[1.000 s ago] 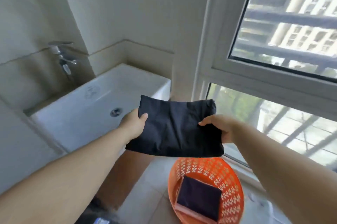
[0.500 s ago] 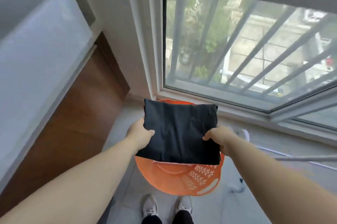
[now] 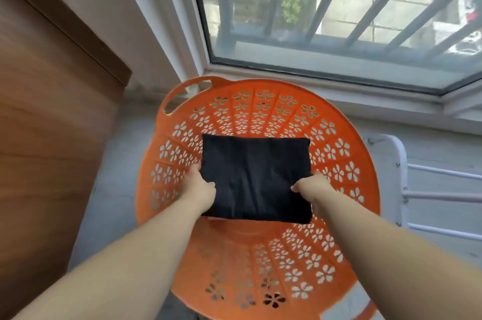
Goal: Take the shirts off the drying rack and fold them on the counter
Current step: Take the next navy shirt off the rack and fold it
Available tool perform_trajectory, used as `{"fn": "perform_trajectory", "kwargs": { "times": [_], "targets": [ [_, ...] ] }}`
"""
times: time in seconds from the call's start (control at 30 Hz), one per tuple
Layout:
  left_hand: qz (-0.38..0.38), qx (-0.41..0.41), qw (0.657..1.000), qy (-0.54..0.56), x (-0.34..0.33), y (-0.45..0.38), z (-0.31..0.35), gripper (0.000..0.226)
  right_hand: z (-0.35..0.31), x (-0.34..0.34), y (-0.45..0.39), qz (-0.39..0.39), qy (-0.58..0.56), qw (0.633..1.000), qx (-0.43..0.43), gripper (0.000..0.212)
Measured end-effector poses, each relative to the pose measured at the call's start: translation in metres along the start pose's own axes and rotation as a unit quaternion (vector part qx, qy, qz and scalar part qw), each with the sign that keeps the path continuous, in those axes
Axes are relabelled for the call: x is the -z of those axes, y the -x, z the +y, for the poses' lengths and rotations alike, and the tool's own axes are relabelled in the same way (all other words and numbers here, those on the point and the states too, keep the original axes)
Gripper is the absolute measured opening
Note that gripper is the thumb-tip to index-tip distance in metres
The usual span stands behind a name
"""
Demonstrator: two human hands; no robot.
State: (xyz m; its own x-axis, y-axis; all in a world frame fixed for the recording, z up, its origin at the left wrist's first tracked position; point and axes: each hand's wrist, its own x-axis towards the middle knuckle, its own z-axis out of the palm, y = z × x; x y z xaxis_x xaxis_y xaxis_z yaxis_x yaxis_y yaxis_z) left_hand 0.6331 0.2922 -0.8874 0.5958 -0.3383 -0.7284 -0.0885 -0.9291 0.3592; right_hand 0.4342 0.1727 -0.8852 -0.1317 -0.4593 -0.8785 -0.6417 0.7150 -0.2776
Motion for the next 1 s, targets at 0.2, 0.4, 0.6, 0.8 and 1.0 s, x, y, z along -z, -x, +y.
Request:
{"fn": "perform_trajectory", "kwargs": {
  "times": [0.2, 0.4, 0.6, 0.8, 1.0],
  "targets": [
    [-0.067, 0.054, 0.981, -0.173, 0.033, 0.024, 0.015, 0.046, -0.018, 0.016, 0.028, 0.044, 0.099, 0.994, -0.014, 0.044],
    [-0.098, -0.045, 0.983, -0.145, 0.107, 0.135, 0.093, 0.038, -0.086, 0.062, 0.148, -0.033, 0.127, 0.988, 0.079, 0.015],
    [-0.071, -0.151, 0.976, -0.141, 0.212, 0.294, 0.178, 0.009, -0.144, 0.142, 0.324, -0.097, 0.131, 0.971, 0.173, 0.010],
    [-0.010, -0.268, 0.955, -0.123, 0.292, 0.438, 0.238, 0.013, -0.172, 0.214, 0.478, -0.065, 0.094, 0.950, 0.291, 0.019],
    [0.009, -0.389, 0.919, -0.071, 0.305, 0.545, 0.242, 0.008, -0.108, 0.273, 0.595, -0.051, 0.054, 0.937, 0.340, 0.017]
  ]
}}
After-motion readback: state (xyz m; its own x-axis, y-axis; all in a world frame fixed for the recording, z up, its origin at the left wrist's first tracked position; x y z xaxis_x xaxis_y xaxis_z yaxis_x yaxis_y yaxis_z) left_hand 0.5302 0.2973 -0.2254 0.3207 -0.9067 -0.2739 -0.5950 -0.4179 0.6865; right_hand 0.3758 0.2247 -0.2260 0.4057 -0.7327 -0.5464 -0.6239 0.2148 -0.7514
